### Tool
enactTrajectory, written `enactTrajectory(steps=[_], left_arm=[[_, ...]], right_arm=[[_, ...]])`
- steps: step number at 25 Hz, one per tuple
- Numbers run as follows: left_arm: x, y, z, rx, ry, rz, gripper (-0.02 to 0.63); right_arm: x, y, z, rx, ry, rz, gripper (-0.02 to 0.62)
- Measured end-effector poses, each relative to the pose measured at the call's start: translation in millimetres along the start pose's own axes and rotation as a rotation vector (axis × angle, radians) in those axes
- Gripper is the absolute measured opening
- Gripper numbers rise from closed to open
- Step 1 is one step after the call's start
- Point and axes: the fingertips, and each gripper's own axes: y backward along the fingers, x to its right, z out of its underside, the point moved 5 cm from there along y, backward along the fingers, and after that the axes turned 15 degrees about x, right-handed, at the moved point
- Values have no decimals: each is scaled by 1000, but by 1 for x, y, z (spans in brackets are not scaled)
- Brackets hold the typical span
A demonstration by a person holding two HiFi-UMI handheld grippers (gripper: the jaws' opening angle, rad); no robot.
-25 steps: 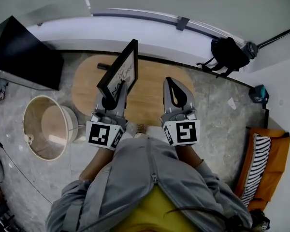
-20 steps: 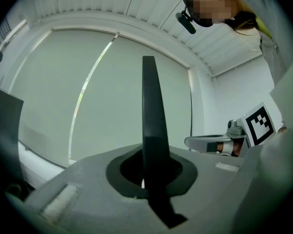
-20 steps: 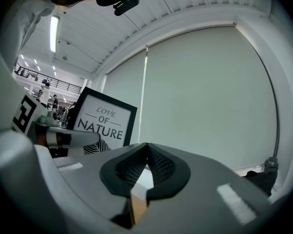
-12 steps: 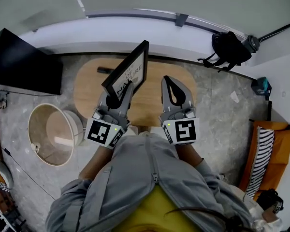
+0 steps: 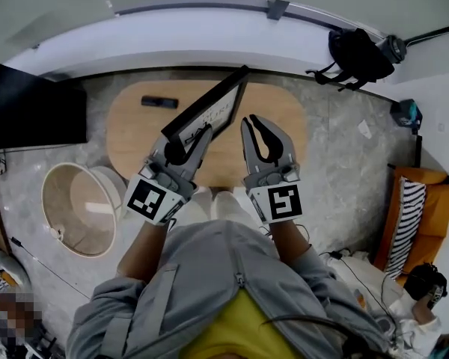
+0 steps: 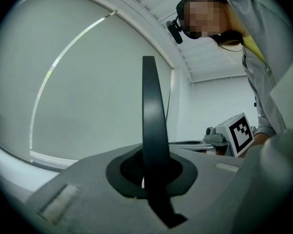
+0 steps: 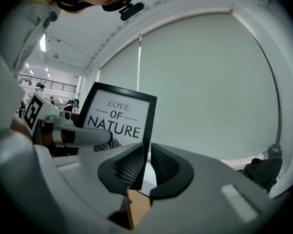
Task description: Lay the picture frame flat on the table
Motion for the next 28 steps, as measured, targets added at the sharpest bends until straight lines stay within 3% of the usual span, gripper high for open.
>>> enactTrajectory(steps=[7,14,17,23,28], left_arm=[[-16,0,52,-33,22,100,12],[-39,17,116,-61,109,174,12],[-49,23,144,-70,168,185,12],[-58,46,191,-162,161,222,12],[-65,62,223,-174,238,243,11]], right_arm=[[8,1,54,-30,-68,-23,83],[8,4,120,-93,-120,-41,106],[8,5,150,-117,-161,-62,115],[-7,15,202,-160,-214,-134,132],[-14,31,244,-196,-261,-166,139]])
